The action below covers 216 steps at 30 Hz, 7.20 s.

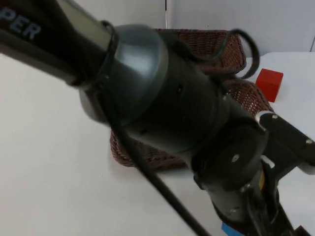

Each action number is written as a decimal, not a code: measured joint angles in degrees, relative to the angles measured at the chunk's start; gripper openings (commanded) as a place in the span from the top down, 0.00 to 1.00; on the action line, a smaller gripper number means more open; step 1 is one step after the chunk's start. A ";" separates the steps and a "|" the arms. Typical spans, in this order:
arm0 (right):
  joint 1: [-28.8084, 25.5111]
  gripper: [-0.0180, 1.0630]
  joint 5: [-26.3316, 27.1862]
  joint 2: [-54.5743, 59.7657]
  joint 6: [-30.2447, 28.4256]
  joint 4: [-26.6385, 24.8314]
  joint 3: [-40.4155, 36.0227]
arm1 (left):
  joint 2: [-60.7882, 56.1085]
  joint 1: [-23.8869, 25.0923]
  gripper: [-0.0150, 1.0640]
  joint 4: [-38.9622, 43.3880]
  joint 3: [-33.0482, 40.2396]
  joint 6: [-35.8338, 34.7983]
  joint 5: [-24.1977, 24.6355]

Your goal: Pick up one cube with the left hand and place it into the upper basket. Pick up one cube with the right hand and place it into the lower basket.

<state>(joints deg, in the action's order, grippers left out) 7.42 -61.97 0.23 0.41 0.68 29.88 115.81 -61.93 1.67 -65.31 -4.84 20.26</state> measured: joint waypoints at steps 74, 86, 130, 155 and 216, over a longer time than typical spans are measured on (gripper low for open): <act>0.00 0.01 0.00 0.00 0.11 0.00 0.00 | -11.25 4.95 0.99 -14.94 -2.79 13.62 4.69; 0.00 0.01 0.00 0.00 0.11 0.00 0.00 | -11.25 4.95 0.99 -13.74 -2.79 13.62 4.69; 0.00 0.01 0.00 0.00 -0.02 0.00 0.00 | 10.83 32.88 0.99 -15.63 -39.91 16.36 11.29; 0.00 0.01 0.00 0.00 -0.02 0.00 0.00 | 28.65 41.41 0.99 -19.95 -57.69 14.39 2.54; 0.00 0.01 0.00 0.00 0.09 0.21 0.00 | 14.88 41.41 0.04 -16.58 -57.95 14.26 21.57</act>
<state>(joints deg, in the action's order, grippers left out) 7.42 -61.97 0.23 0.50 0.90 29.88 130.69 -20.52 -14.91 -123.25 9.42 41.84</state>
